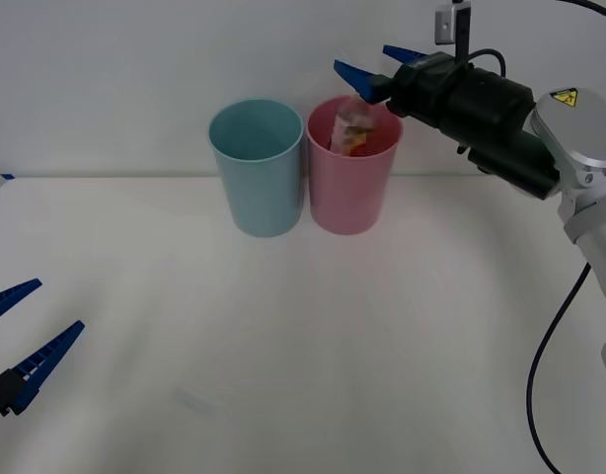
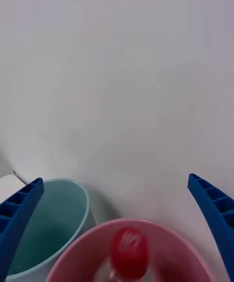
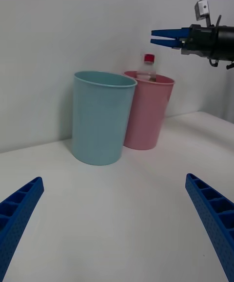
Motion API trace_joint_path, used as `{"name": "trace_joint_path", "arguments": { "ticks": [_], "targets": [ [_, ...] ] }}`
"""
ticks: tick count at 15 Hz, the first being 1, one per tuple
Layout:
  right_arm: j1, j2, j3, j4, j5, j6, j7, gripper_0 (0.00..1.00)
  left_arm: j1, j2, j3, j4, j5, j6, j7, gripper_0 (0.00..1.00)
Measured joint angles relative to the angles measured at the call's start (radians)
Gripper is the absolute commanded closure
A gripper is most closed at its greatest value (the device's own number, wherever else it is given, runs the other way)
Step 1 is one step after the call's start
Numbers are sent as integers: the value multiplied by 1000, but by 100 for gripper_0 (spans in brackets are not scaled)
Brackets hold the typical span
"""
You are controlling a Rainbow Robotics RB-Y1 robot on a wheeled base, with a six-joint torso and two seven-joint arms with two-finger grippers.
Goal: Grasp the object on the table and drop it into the matching bin: aluminum can to the light blue bin, PET bottle to the pink bin.
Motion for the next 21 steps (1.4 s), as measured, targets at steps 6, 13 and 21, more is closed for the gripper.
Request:
{"name": "trace_joint_path", "arguments": {
  "ticks": [6,13,21],
  "targets": [
    [189,-31,-48,-232,-2,0,5,0,0,0,0,0,0,0,0,0],
    [476,-65,-144,-510,-2,-3,15,0,0,0,0,0,0,0,0,0],
    [820,-123,-305,-701,-128,-115,211,0,0,0,0,0,0,0,0,0]
  ]
}}
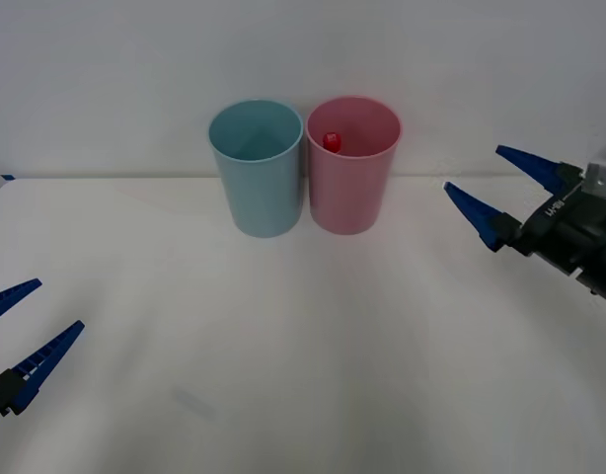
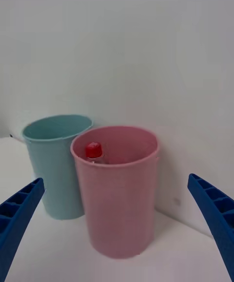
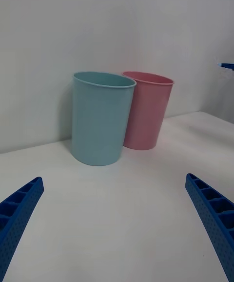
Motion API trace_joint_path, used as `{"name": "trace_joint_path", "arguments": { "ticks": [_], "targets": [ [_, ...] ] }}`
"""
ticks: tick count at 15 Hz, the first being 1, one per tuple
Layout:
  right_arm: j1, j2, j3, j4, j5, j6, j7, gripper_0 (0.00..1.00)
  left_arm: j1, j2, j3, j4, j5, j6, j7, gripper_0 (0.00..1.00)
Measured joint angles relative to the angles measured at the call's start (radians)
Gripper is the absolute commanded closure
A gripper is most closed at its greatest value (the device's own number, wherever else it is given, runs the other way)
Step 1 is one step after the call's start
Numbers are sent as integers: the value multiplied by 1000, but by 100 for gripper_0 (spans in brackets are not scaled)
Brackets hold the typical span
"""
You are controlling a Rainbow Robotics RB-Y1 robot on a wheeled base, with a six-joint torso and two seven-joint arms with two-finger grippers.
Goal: Grasp the object on the table and drop it into the matching bin: aluminum can to the light blue bin, PET bottle to the pink bin.
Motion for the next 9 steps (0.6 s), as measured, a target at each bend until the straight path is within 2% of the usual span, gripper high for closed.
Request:
{"name": "trace_joint_path", "arguments": {
  "ticks": [3,6,9],
  "targets": [
    [119,0,-69,-44,-28,-75,8,0,0,0,0,0,0,0,0,0],
    [258,2,-125,-110,-46,-91,10,0,0,0,0,0,0,0,0,0],
    [355,48,-197,-135,-53,-155,12,0,0,0,0,0,0,0,0,0]
  ]
}}
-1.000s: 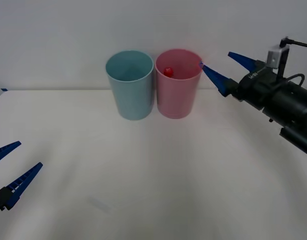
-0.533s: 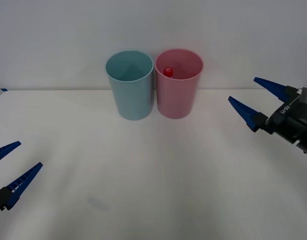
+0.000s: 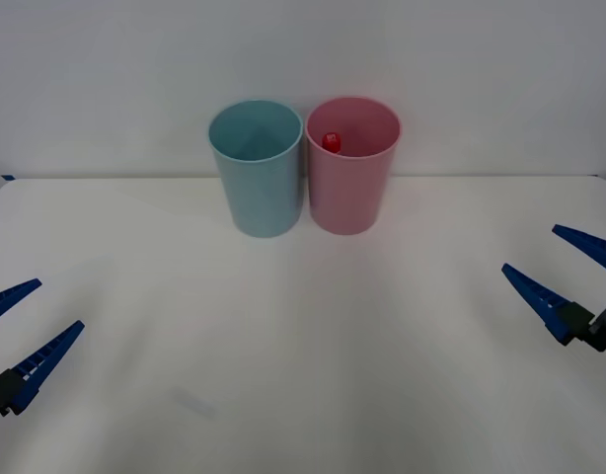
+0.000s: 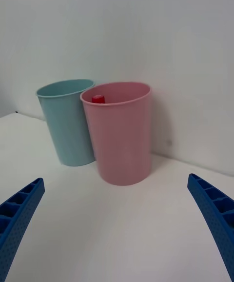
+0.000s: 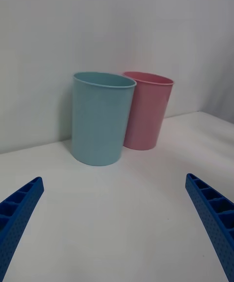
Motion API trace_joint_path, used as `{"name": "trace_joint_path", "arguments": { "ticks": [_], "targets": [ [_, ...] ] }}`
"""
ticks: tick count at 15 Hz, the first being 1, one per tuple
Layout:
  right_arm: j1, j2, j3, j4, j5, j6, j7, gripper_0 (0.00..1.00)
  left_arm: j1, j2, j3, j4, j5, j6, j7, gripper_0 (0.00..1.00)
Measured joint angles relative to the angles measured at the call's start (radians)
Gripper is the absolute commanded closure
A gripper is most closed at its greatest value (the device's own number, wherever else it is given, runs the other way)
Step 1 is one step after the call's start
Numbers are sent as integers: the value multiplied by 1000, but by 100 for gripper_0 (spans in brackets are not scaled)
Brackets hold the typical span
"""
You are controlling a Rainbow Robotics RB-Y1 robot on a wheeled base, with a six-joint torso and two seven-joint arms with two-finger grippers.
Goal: Grasp the object on the table and drop it into the matching bin: aluminum can to the light blue bin, PET bottle to the pink bin.
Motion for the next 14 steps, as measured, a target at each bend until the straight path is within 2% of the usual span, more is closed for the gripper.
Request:
{"name": "trace_joint_path", "arguments": {
  "ticks": [2,9,14],
  "targets": [
    [45,31,-37,-7,2,-44,1,0,0,0,0,0,0,0,0,0],
    [228,97,-144,-54,2,-94,9,0,0,0,0,0,0,0,0,0],
    [251,99,-151,-55,4,-98,9,0,0,0,0,0,0,0,0,0]
  ]
}}
